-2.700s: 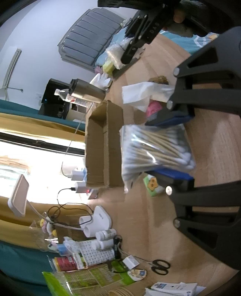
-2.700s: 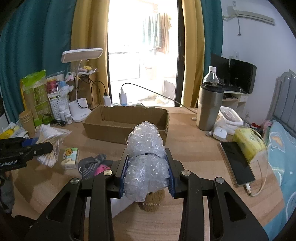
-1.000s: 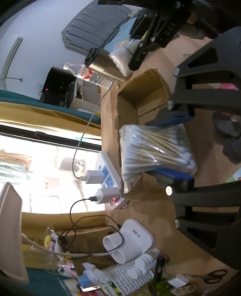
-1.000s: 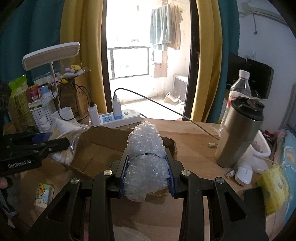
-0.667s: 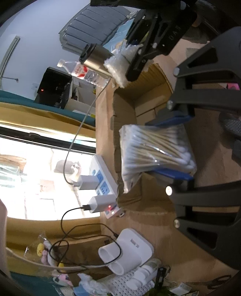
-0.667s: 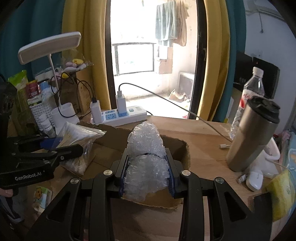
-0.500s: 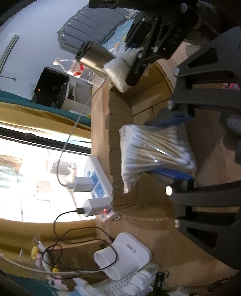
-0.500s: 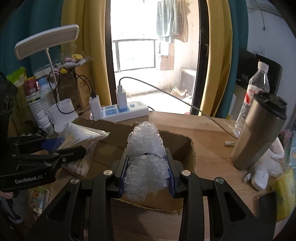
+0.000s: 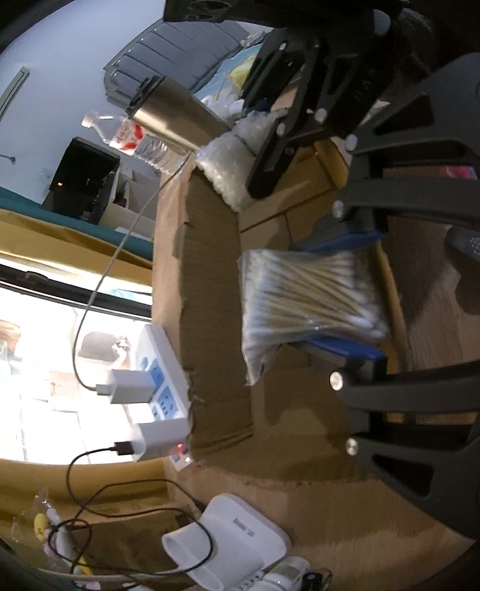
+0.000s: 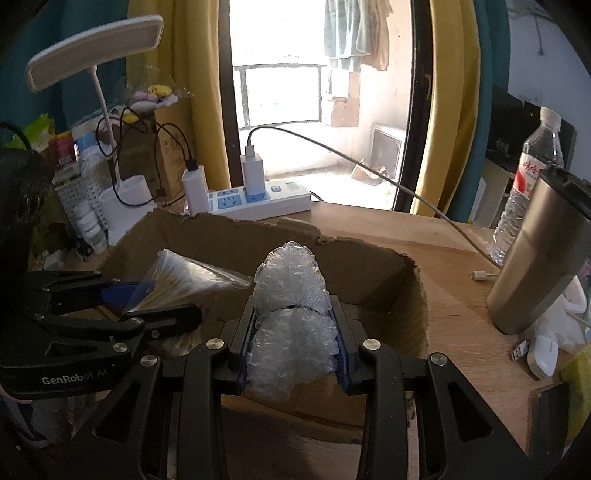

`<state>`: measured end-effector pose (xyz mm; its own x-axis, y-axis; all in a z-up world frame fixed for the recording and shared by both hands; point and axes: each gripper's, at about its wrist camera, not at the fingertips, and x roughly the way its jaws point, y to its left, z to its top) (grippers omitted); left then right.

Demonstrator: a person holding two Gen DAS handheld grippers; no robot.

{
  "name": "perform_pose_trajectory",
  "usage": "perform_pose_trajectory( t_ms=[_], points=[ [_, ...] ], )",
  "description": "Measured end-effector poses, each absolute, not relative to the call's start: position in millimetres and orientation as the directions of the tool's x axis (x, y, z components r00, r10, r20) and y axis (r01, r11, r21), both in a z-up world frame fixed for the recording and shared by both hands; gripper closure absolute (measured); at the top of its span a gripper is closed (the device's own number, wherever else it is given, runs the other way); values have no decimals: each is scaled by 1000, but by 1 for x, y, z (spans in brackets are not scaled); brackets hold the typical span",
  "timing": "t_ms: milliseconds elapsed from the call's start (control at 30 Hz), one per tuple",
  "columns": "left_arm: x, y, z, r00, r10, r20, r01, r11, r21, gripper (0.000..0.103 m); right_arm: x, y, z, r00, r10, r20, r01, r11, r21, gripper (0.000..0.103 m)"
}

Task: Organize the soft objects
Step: 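Lower both items into the box and open both tools, then withdraw both tools from the box back toward the remaining items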

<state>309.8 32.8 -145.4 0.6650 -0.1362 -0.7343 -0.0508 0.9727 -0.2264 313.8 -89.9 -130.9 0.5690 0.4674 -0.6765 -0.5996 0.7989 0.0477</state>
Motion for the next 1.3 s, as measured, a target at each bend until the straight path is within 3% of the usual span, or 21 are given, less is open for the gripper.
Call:
perform_pose_trajectory(
  t_ms=[433, 733, 1200, 1300],
  points=[
    [318, 32, -155, 626, -165, -762, -43, 969, -245, 60, 318, -83, -138, 532, 483, -695, -623, 779, 65, 63],
    [312, 37, -149, 639, -158, -753, -57, 966, -251, 52, 318, -87, -130, 556, 465, -689, -602, 797, 51, 46],
    [289, 43, -123, 689, -121, -715, -73, 969, -235, 49, 296, -90, -97, 608, 462, -645, -600, 800, 8, 45],
    [280, 43, -115, 702, -112, -704, -72, 971, -226, 42, 288, -92, -88, 622, 464, -631, -599, 801, -1, 45]
  ],
)
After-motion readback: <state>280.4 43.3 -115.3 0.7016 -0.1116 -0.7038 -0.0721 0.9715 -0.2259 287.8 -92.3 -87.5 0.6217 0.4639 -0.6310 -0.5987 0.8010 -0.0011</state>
